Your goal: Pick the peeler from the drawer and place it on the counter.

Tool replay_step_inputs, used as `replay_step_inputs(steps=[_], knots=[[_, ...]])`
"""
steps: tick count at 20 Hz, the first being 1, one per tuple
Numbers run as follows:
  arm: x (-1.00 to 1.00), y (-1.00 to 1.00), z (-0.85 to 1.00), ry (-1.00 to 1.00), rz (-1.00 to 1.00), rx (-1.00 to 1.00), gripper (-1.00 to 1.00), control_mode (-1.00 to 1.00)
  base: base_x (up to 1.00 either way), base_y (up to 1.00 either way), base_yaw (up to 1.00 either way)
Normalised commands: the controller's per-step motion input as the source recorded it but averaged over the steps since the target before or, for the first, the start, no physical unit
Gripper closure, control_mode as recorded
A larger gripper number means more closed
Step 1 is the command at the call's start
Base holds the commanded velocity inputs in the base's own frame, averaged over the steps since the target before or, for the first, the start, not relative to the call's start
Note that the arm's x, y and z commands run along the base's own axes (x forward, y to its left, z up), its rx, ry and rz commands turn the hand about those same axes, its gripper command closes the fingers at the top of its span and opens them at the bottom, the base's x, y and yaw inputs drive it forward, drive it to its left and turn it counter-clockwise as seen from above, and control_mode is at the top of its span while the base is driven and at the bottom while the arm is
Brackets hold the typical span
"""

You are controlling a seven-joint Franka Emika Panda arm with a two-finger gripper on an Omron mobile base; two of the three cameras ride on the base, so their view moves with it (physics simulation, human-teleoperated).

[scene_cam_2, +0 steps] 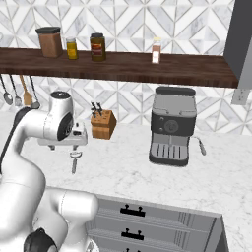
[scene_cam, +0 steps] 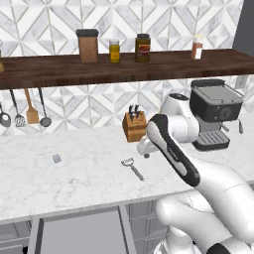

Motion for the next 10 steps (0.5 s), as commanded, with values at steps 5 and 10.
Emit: replay_step_inputs(steps=[5, 10], knots=[[-0.83, -0.43, 0.88, 0.0, -0.05, -0.01, -1.0, -1.0, 0.0, 0.0, 0.0], [-0.77, -0.37, 0.82, 0.0, -0.04, -0.02, -1.0, -1.0, 0.0, 0.0, 0.0]])
